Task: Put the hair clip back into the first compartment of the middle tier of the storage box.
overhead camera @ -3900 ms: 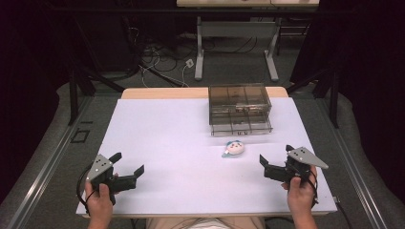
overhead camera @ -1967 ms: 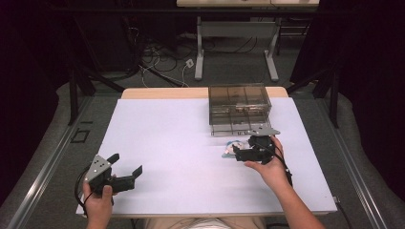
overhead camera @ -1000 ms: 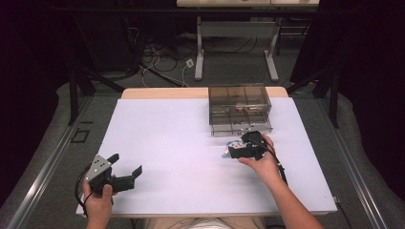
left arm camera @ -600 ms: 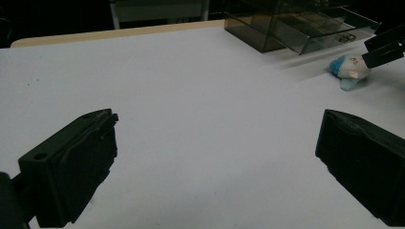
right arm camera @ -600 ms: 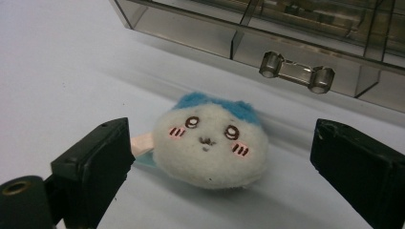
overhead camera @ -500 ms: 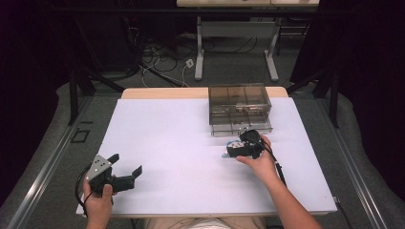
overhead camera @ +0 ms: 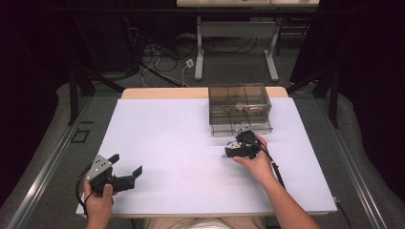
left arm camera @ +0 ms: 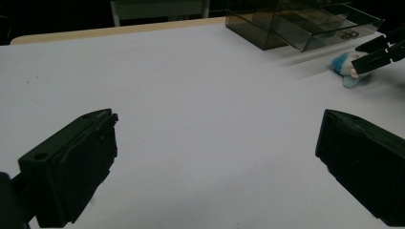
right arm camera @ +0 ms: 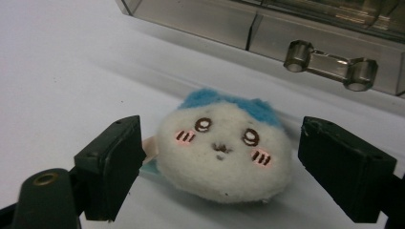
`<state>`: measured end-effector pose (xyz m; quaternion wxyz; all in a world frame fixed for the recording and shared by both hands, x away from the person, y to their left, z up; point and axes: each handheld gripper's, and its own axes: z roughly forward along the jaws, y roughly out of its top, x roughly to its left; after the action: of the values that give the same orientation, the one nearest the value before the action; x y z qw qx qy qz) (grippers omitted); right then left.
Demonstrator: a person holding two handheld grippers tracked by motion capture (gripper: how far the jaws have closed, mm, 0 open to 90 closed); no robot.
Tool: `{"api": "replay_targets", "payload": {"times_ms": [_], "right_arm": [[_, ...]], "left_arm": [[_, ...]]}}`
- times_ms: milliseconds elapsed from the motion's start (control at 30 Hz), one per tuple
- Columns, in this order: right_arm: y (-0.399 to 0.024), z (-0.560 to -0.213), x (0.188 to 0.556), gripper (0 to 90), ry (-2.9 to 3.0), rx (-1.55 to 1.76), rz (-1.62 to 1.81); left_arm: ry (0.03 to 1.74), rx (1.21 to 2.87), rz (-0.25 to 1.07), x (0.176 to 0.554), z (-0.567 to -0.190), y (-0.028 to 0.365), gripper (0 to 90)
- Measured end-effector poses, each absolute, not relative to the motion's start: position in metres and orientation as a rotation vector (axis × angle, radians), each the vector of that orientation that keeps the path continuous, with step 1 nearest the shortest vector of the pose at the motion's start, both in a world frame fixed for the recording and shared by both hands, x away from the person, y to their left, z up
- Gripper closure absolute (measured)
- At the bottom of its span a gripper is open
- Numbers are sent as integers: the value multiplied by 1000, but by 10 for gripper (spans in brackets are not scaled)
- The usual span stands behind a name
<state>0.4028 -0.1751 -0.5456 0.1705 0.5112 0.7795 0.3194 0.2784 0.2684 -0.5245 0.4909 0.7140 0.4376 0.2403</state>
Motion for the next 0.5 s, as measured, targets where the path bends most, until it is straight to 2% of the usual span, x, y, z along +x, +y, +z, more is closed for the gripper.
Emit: {"api": "replay_targets", "payload": {"times_ms": [167,300,400,500], "right_arm": [[-173,-547,404,174,2233,1454,895],[-172,-549,404,219,2245,1452,885],[-172,-550,404,285,2235,1444,890],[-172,-548,403,295,2236,1456,870]], "left_arm": [[1066,1730,578,279,-525,268,4],[1070,1734,575,279,-526,268,4],[1070,1731,576,279,-526,268,4],[1070,1732,575,279,-527,268,4]]}}
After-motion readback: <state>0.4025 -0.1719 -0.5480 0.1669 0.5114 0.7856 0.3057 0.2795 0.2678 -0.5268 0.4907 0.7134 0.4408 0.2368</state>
